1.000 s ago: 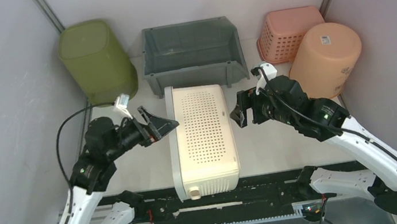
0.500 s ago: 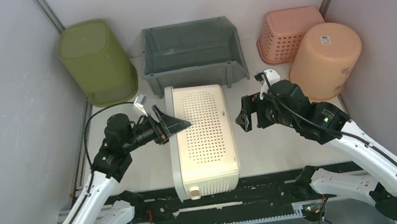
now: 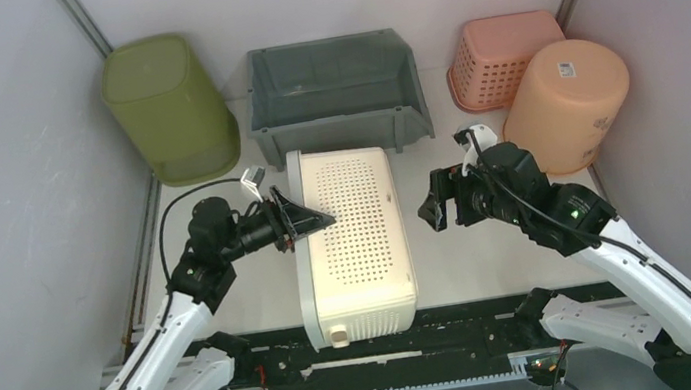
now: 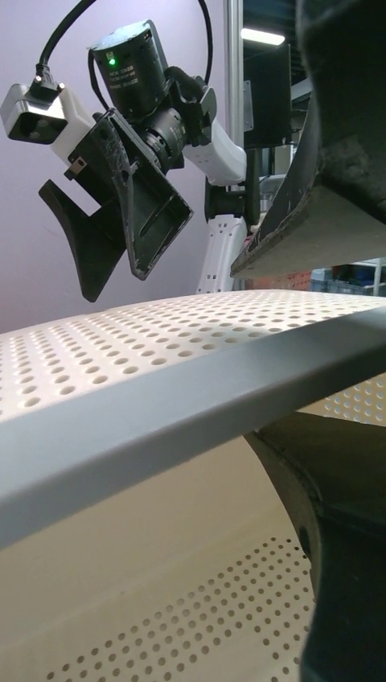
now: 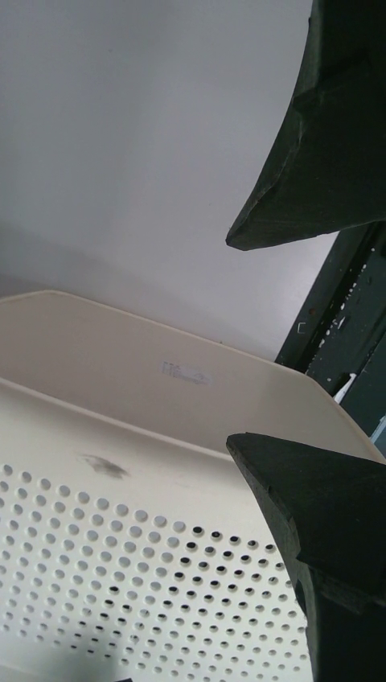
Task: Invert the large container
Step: Turn the container upside down at the center of the board.
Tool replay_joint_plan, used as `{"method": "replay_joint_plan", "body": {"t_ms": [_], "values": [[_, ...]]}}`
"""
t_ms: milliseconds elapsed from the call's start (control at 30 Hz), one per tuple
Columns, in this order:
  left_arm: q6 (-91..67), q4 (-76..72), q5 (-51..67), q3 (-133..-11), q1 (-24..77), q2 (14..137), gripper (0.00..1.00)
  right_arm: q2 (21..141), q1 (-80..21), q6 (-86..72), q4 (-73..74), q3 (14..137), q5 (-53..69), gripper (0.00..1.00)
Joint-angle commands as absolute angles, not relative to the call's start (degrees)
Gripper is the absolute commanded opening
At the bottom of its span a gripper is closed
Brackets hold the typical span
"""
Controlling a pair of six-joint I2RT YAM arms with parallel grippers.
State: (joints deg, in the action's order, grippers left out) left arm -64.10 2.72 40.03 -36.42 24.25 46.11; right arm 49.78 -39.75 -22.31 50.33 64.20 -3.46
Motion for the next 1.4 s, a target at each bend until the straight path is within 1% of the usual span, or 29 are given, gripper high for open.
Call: {"method": "replay_joint_plan", "body": {"t_ms": [0,100,267,300,400,433,500,667,867,1033,1100,1167,1267,1367], "values": [[-62.2,4.9,44.4,-38.3,22.7,45.0,0.63,48.5,-39.1,-21.3,48.4,63.6,-2.5,0.92],[-62.4,5.8,45.8,-37.8,21.4,44.6,0.51,48.1,-38.9,-21.3,48.3,63.3,-2.1,0.92],[-63.2,5.2,48.0,-37.6,20.0,44.4,0.38,47.9,-38.7,-21.3,48.1,62.6,-1.6,0.92],[-63.5,4.7,48.6,-37.3,19.8,44.5,0.32,47.9,-38.7,-21.3,48.1,62.6,-1.6,0.92],[-65.4,1.2,49.7,-36.1,19.5,44.8,0.02,47.6,-38.6,-21.2,48.0,62.5,-1.5,0.92],[-66.1,-0.3,50.1,-35.6,19.4,45.1,0.0,47.5,-38.6,-21.2,47.9,62.5,-1.3,0.92],[-68.3,-4.0,50.4,-34.2,19.4,45.7,0.0,47.4,-38.5,-21.1,47.7,62.5,-1.1,0.92],[-78.9,-22.8,49.9,-28.3,19.5,47.0,0.0,47.7,-37.8,-20.7,48.1,63.4,-0.8,0.92],[-88.1,-42.0,43.9,-23.9,22.7,52.0,0.0,48.2,-35.9,-19.8,49.4,65.9,-0.8,0.92],[-96.5,-61.5,38.3,-24.1,26.6,61.7,0.0,48.3,-32.9,-18.7,50.9,68.2,0.2,0.92],[-101.4,-74.5,35.9,-24.9,29.0,67.5,0.0,48.5,-31.7,-18.3,51.7,69.8,0.5,0.92],[-105.0,-83.3,33.9,-27.1,31.6,74.3,0.0,49.2,-30.5,-17.7,52.4,71.2,0.8,0.91],[-104.0,-84.9,31.5,-31.8,35.5,81.9,0.0,50.1,-29.0,-16.8,53.6,73.8,1.0,0.91],[-103.0,-85.7,29.8,-37.0,38.8,86.7,0.0,50.4,-27.2,-16.1,54.6,75.3,1.3,0.92]]}}
